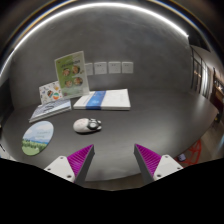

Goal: Arrange mouse

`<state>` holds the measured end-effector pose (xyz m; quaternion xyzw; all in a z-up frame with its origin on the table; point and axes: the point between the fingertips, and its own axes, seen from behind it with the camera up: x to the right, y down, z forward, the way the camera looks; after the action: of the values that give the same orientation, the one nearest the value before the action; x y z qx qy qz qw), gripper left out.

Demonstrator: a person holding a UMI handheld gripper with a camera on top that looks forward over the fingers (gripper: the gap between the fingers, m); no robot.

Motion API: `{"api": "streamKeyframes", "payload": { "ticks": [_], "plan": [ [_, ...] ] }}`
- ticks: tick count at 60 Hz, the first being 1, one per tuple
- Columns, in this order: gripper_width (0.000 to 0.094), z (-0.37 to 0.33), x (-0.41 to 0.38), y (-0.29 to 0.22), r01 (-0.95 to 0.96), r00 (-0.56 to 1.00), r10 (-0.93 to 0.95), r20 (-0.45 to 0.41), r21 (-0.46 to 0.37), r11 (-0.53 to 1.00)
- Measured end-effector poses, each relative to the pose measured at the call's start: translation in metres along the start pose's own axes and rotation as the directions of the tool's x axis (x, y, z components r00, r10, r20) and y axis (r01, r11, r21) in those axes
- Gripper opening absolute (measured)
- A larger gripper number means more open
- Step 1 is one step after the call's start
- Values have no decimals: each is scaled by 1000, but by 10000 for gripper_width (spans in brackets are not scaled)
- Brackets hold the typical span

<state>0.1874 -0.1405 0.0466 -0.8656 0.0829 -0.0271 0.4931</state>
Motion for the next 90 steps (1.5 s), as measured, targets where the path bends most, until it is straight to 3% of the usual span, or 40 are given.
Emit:
{"api": "streamKeyframes", "payload": {
  "ticks": [20,21,31,49,62,64,69,71,72,74,75,76,77,81,86,90],
  "plan": [
    [849,22,-84,30,77,985,-61,164,-97,992],
    [878,25,-82,30,87,984,-71,162,-98,991],
    [826,50,-49,6,81,987,-66,144,-97,992],
    [841,101,-12,-17,84,990,-72,119,-105,991],
    [840,96,5,-26,85,991,-73,115,-103,991],
    [825,98,4,-27,78,991,-67,111,-94,993],
    [589,101,10,-32,41,996,-37,78,-60,997],
    [570,100,13,-32,31,997,-27,70,-63,998],
    [613,95,14,-29,29,997,-25,67,-66,997],
    [526,102,9,-30,25,998,-20,62,-73,997],
    [507,102,10,-30,15,998,-11,58,-75,997],
    [559,101,11,-30,7,999,-3,53,-80,997],
    [474,101,11,-30,2,999,2,49,-81,997],
    [438,96,10,-31,-5,999,8,32,-93,996],
    [436,62,4,-51,11,1000,-11,7,-28,1000],
    [435,21,-26,-73,46,998,-48,39,48,998]
  ]
}}
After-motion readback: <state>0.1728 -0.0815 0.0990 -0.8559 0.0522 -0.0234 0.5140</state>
